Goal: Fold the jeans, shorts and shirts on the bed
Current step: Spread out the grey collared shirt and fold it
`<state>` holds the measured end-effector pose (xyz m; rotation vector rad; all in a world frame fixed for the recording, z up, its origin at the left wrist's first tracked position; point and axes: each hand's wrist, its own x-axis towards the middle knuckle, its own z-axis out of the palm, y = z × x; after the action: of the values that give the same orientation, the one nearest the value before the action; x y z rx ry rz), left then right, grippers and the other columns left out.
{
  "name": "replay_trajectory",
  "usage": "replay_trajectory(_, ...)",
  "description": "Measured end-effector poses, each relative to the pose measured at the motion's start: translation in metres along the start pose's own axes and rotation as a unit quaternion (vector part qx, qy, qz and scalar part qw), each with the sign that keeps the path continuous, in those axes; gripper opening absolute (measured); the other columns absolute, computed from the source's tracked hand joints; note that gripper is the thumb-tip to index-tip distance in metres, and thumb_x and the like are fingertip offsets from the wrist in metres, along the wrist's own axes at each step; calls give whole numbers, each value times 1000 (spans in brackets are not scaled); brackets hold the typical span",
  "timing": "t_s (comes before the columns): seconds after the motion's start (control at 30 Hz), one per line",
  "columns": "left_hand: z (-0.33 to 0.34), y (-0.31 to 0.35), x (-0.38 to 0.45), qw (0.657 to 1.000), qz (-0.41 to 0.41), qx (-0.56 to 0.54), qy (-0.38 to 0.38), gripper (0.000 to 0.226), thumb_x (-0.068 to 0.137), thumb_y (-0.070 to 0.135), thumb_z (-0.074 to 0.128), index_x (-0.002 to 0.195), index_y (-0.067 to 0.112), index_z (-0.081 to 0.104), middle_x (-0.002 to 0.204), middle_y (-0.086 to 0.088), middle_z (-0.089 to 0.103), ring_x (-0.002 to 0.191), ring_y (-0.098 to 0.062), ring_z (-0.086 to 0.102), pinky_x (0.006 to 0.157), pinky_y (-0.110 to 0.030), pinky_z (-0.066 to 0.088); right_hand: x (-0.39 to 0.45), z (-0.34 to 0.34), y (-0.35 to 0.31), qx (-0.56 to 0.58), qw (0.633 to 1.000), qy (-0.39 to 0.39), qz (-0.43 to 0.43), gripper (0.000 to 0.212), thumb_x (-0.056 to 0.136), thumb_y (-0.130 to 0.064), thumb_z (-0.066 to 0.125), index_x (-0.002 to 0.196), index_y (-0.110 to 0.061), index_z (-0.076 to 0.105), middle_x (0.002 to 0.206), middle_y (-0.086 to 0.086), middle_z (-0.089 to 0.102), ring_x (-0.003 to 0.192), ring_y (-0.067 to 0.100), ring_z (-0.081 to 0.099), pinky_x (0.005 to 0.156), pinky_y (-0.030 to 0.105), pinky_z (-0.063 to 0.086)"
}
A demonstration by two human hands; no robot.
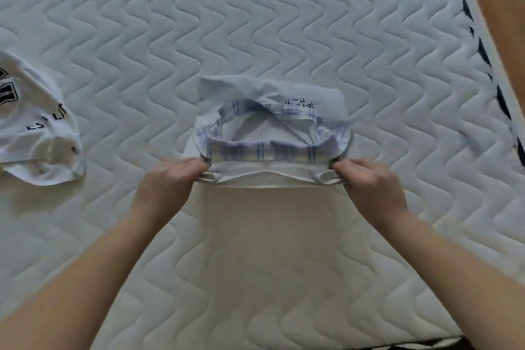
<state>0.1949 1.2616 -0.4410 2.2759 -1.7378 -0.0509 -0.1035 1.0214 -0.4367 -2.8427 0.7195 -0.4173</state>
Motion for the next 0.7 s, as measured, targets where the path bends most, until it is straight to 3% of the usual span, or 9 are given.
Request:
replay_trajectory(0.13,62,19,-86,999,-38,-9,-33,39,79,5,43,99,8,77,106,-9,74,94,-27,72,84,-32,47,-84,48,-21,35,996,-81,24,29,66,2,77,92,-11,75,90,6,74,78,26,71,62,32,54)
replay_trajectory(0.23,86,35,-121,992,-81,20,-97,46,77,6,39,109,4,73,119,-14,69,109,-33,66,95,-40,40,-121,71,-38,26,986,-157,56,39,60,6,84,97,-3,74,98,12,74,93,33,70,72,40,59)
replay_trajectory(0.4,90,62,-134,969,-150,29,-195,60,72,16,35,122,2,65,133,-17,59,121,-35,58,99,-48,44,-139,74,-56,0,971,-222,91,54,54,5,84,107,2,71,116,18,68,109,37,65,83,47,55)
replay_trajectory(0.5,88,62,-123,965,-202,-1,-169,54,70,20,38,112,4,68,125,-17,62,111,-36,61,94,-48,45,-134,70,-50,28,967,-216,131,53,57,3,80,109,-3,71,117,15,67,109,35,64,88,45,51)
replay_trajectory(0.57,88,55,-110,952,-282,-45,-113,43,73,17,45,108,6,68,123,-18,59,108,-37,57,91,-47,44,-126,69,-43,101,956,-182,205,41,65,4,64,105,-2,70,113,17,65,104,38,62,89,45,48)
replay_trajectory(0.63,89,44,-95,920,-371,-115,-48,38,81,12,44,112,0,63,119,-24,56,111,-40,52,96,-47,40,-113,67,-35,160,931,-115,308,35,72,0,49,102,0,66,105,18,63,99,38,57,89,43,42)
replay_trajectory(0.7,91,31,-78,877,-442,-188,-6,31,95,11,43,119,-4,56,116,-27,55,112,-40,50,99,-46,37,-96,69,-23,217,881,-72,414,29,86,-1,45,110,-2,61,109,17,60,104,34,54,91,38,39)
